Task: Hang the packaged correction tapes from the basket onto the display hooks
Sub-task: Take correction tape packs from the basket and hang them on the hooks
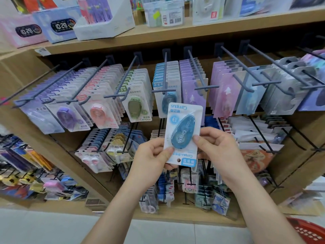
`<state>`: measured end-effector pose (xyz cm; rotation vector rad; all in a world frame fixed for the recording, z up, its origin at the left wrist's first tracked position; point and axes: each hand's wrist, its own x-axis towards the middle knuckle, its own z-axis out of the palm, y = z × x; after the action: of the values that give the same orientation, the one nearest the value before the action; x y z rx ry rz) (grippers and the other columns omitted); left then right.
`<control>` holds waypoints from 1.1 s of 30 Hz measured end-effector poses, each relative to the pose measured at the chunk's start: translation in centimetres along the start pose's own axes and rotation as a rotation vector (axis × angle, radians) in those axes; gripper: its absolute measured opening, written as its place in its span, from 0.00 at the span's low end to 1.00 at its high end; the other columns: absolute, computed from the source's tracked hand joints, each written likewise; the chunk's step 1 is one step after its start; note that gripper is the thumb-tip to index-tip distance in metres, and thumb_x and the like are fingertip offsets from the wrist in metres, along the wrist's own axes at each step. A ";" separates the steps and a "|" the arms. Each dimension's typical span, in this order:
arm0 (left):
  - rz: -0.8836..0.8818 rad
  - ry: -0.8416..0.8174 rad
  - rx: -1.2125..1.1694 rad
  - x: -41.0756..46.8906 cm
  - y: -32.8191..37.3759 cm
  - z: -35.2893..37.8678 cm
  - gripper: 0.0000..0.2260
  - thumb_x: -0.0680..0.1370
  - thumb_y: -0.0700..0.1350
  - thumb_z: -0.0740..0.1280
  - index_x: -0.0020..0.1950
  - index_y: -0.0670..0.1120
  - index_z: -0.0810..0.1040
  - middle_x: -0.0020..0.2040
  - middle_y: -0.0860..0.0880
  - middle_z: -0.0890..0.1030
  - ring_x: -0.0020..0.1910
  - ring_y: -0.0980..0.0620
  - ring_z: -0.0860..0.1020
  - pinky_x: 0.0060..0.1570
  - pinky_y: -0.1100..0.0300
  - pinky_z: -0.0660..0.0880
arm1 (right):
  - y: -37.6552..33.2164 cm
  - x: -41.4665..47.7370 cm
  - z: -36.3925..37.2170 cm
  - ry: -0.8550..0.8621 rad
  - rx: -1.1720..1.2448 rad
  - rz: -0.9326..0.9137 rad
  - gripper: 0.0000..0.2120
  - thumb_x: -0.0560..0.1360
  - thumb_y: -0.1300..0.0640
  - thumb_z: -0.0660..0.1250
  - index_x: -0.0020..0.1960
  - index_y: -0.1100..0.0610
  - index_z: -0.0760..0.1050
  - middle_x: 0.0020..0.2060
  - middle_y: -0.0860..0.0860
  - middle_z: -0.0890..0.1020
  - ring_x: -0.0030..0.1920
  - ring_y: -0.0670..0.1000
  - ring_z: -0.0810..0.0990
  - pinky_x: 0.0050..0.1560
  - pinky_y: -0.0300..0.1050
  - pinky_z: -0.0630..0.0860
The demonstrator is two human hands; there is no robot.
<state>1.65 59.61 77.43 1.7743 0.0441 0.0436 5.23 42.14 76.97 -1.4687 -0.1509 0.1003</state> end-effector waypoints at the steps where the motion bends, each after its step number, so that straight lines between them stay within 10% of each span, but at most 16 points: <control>1: -0.013 -0.007 -0.010 0.0 -0.2 0.0 0.09 0.80 0.36 0.64 0.52 0.49 0.80 0.40 0.50 0.86 0.34 0.52 0.83 0.32 0.64 0.78 | 0.0 0.0 0.1 0.006 0.004 -0.001 0.06 0.78 0.63 0.68 0.49 0.54 0.80 0.43 0.55 0.86 0.45 0.54 0.85 0.41 0.49 0.81; 6: 0.006 -0.004 -0.052 0.0 0.4 -1.0 0.09 0.77 0.36 0.69 0.55 0.47 0.81 0.49 0.45 0.86 0.50 0.45 0.84 0.49 0.51 0.82 | -0.3 0.0 0.2 0.005 -0.036 -0.070 0.09 0.77 0.65 0.68 0.48 0.51 0.80 0.37 0.54 0.83 0.36 0.44 0.82 0.34 0.35 0.76; 14: 0.011 -0.111 -0.126 1.5 3.6 -1.9 0.18 0.68 0.42 0.73 0.57 0.47 0.80 0.48 0.45 0.86 0.45 0.47 0.84 0.44 0.53 0.82 | -0.4 0.1 1.3 0.047 0.193 -0.017 0.05 0.79 0.65 0.65 0.51 0.57 0.76 0.41 0.56 0.84 0.39 0.52 0.85 0.34 0.40 0.81; 19: 0.044 0.133 -0.126 1.3 2.5 -1.4 0.06 0.72 0.36 0.74 0.46 0.44 0.83 0.39 0.49 0.86 0.37 0.56 0.83 0.36 0.63 0.80 | -0.1 -0.2 1.4 -0.061 0.410 0.057 0.11 0.77 0.66 0.65 0.58 0.57 0.75 0.48 0.57 0.86 0.43 0.54 0.86 0.39 0.42 0.82; 27: 0.260 -0.004 0.523 2.6 6.1 -5.2 0.05 0.74 0.42 0.74 0.46 0.51 0.82 0.40 0.54 0.83 0.41 0.55 0.80 0.41 0.61 0.76 | -0.4 1.1 -0.7 -0.051 0.122 -0.035 0.10 0.73 0.54 0.71 0.55 0.52 0.79 0.43 0.50 0.86 0.44 0.50 0.84 0.46 0.49 0.81; 33: 0.222 0.180 0.048 4.3 7.2 -3.5 0.07 0.67 0.40 0.77 0.40 0.48 0.83 0.33 0.54 0.82 0.35 0.57 0.79 0.39 0.63 0.77 | 0.6 1.1 0.2 -0.098 -0.016 -0.020 0.08 0.77 0.64 0.69 0.45 0.52 0.81 0.37 0.49 0.85 0.34 0.48 0.81 0.35 0.41 0.79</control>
<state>5.83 61.85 85.23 1.8127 -0.0221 0.3646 6.25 42.55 76.43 -1.4789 -0.2465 0.1557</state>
